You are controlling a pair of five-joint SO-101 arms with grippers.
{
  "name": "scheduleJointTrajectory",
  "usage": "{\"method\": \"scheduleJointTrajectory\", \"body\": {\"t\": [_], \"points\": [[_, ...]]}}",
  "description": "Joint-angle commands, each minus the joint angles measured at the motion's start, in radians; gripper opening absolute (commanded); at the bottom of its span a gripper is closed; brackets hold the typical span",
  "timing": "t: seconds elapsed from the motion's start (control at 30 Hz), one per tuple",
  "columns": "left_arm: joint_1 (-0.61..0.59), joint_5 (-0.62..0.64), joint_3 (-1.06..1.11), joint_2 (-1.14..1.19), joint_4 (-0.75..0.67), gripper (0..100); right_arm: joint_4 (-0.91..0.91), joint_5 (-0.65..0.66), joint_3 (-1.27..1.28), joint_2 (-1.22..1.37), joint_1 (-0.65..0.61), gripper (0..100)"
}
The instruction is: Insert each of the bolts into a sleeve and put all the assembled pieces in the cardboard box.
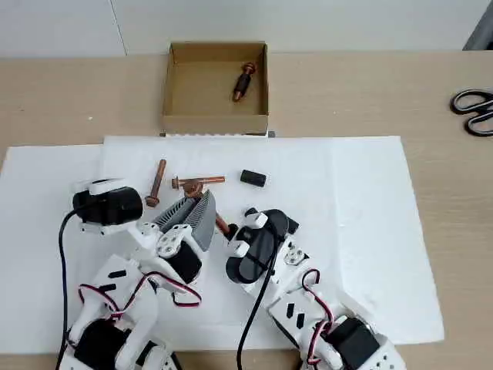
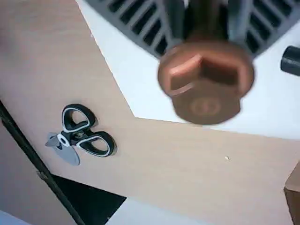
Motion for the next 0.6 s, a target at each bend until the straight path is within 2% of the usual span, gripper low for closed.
{"method": "scheduleJointTrajectory", "body": {"t": [0.0, 0.33, 0.57], "points": [[-0.002, -0.005, -0.005, -0.006, -0.034, 0, -0.001, -0.002, -0.060, -0.007, -0.007, 0.3], [0.052, -0.005, 0.021, -0.006, -0.034, 0, -0.007, 0.000, -0.060, -0.004, -0.065, 0.3], [0.051, -0.008, 0.030, -0.009, -0.032, 0, -0.005, 0.000, -0.069, -0.005, -0.058, 0.3]]}}
